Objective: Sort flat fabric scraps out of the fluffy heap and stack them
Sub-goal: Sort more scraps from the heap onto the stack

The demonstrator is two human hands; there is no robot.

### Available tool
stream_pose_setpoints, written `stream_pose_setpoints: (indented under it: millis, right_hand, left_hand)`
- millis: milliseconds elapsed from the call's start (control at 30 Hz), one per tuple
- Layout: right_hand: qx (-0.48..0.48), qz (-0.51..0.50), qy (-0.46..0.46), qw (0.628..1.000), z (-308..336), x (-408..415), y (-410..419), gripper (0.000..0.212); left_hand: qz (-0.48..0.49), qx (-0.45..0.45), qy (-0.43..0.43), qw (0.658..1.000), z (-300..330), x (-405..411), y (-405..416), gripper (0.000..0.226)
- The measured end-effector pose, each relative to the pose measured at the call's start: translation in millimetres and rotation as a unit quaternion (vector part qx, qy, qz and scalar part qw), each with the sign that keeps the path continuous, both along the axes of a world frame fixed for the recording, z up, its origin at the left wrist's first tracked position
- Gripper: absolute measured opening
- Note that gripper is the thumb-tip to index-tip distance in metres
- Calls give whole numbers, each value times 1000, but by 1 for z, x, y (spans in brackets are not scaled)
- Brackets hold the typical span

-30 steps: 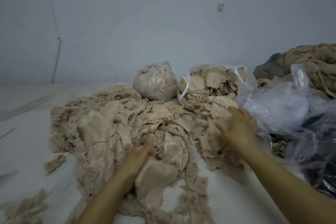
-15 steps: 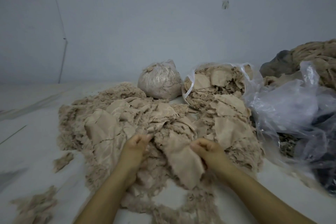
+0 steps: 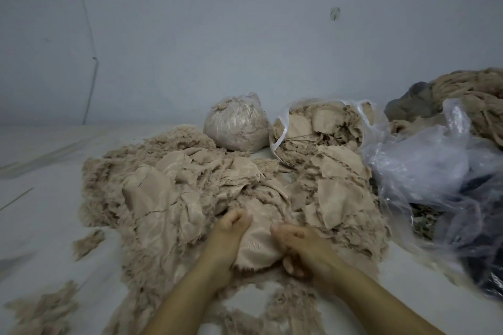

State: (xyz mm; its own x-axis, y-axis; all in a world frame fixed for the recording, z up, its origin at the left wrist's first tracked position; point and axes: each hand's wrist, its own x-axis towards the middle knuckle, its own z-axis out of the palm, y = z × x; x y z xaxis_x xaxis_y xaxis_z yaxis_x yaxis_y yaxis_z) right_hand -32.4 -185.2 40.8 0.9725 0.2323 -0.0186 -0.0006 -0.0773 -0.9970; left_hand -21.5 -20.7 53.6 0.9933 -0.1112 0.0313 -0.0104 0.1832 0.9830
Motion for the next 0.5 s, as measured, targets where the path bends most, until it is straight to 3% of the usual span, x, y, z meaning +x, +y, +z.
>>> stream_pose_setpoints:
  millis: [100,200,267,333,400,500]
  right_hand:
    - [-35,-76,-80,993,6,6,-2,46]
    - [-95,-16,-128,987,21,9,-4,60]
    - [-128,19,-146,981,24,8,1,35]
    - [-86,-38,-157,983,26,8,8,9]
    - [-2,-112,-148,983,24,12,11,18]
    - [77,-218,-132,964,27,21,3,16]
  left_hand:
    - [-91,140,-84,982,7,-2,2,16]
    - [-109,203,-118,966,15,0,0,16]
    - [-26,165,-118,979,16,4,0,26]
    - [-18,43,-79,996,13,7,1,41]
    - [-103,33,-74,991,4,4,-6,35]
    - [-99,85,-95,987,-6,0,-15,10]
